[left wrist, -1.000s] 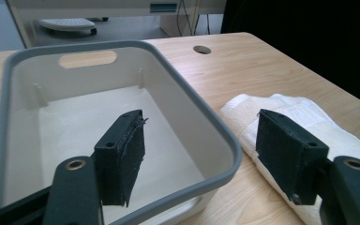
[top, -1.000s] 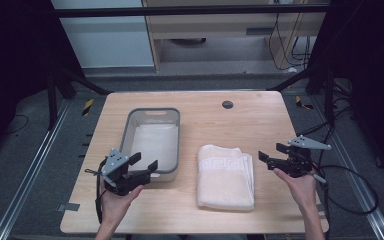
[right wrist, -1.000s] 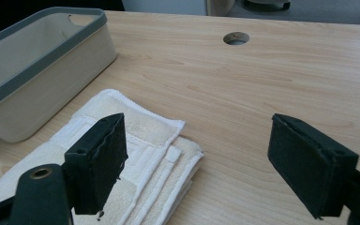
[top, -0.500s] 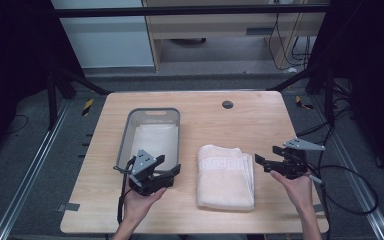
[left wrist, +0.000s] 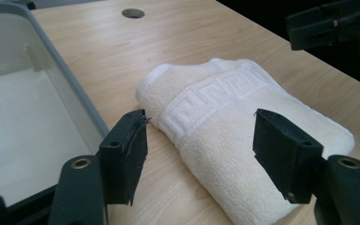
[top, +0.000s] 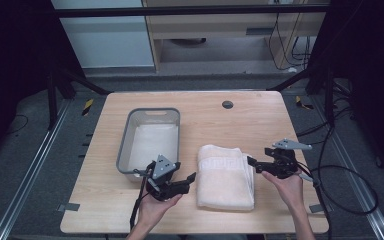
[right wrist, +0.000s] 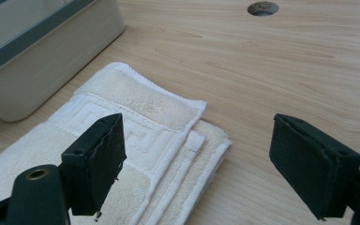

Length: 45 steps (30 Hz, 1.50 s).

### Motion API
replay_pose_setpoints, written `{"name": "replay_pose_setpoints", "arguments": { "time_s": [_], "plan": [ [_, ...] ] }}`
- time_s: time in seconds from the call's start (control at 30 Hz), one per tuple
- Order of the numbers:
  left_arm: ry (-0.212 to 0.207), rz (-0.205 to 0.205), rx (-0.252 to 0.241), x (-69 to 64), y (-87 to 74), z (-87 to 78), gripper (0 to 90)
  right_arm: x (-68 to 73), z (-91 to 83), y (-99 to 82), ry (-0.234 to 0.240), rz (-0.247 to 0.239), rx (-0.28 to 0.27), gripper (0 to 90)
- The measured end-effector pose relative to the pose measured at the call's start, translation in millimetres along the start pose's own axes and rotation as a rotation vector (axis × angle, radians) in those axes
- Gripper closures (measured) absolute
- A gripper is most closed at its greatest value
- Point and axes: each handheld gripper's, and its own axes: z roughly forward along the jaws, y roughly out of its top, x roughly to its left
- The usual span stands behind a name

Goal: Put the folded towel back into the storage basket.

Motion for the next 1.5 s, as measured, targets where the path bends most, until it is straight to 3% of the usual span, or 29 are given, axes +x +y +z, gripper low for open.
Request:
{"name": "replay_pose_setpoints", "arguments": {
  "time_s": [0.67,0.8,0.87,0.93,1.1,1.37,1.5],
  "plan": [
    [-0.022,0.033,0.072,-22.4,-16.2,25.2,36.2,4.2,21.8,-9.7,-0.014,-0.022,0.059,19.0],
    [-0.027,0.042,0.094,-25.8,-19.4,31.0,35.6,-2.4,23.6,-14.1,0.022,0.035,0.043,19.9],
    [-0.025,0.046,0.102,-27.2,-20.9,33.1,35.3,-4.9,22.9,-15.4,-0.001,0.03,0.047,19.9],
    [-0.024,0.05,0.114,-27.7,-23.0,35.8,34.8,-6.8,23.2,-17.0,0.004,0.046,0.049,19.9],
    [-0.018,0.042,0.155,-29.2,-28.8,44.7,34.0,-5.8,28.0,-19.5,0.009,0.049,0.07,19.9],
    [-0.016,0.032,0.175,-30.2,-32.6,53.6,30.1,-5.6,35.4,-23.1,0.021,0.052,0.088,20.5],
    [-0.02,0.006,0.18,-27.4,-32.6,56.0,26.2,-4.2,39.4,-24.8,0.032,0.061,0.1,20.6]
  ]
}}
